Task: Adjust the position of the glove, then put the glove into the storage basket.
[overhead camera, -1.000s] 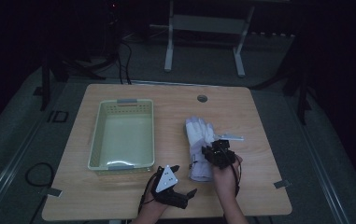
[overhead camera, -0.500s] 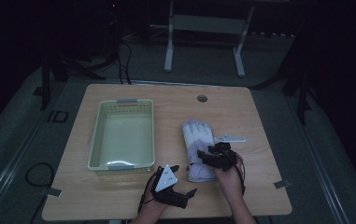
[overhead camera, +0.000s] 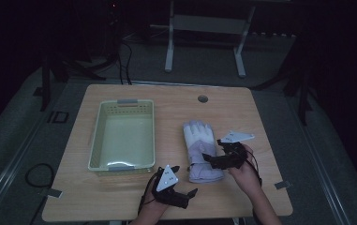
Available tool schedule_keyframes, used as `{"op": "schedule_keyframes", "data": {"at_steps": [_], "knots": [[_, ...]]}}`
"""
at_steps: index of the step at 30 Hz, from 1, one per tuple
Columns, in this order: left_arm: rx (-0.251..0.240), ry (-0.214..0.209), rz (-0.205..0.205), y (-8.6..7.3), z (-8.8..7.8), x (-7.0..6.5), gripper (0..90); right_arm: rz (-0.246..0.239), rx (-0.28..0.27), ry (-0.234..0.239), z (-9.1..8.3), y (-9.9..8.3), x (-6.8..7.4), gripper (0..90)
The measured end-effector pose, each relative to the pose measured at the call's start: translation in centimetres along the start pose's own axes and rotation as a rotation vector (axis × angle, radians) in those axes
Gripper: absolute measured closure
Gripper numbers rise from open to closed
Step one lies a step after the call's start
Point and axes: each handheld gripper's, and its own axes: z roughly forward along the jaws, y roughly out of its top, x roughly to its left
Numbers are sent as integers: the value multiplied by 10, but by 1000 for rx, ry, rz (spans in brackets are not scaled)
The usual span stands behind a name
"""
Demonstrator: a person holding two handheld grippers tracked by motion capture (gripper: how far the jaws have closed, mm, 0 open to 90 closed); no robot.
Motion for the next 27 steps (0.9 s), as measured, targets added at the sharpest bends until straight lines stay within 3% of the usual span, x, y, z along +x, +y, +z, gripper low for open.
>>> {"op": "schedule_keyframes", "data": {"at_steps": [3,5,7,9,12,14,18,19,20,22,27], "knots": [[3,9,12,0,0,-2,0,12,7,3,-4,-2,-5,149],[6,-3,15,0,1,-2,0,45,35,14,-8,-5,-12,148],[1,-27,26,0,0,-1,0,36,9,7,-15,-7,-17,140],[19,-18,33,2,0,-1,0,32,6,2,-17,-8,-17,138],[52,-13,18,14,-2,-3,0,31,-15,-8,-25,-8,-22,120],[48,-12,7,19,-5,-3,0,40,-24,-6,-30,-7,-26,111],[53,-47,-62,35,-10,-5,0,53,-56,-15,-37,-3,-31,111],[57,-66,-71,42,-11,-6,0,55,-63,4,-39,-2,-32,110],[59,-67,-70,46,-12,-7,0,46,-71,19,-40,-2,-32,108],[55,-78,-58,55,-11,-8,0,42,-79,7,-41,-2,-32,108],[68,-92,-20,86,-1,-5,0,13,-97,-9,-43,3,-35,217]]}}
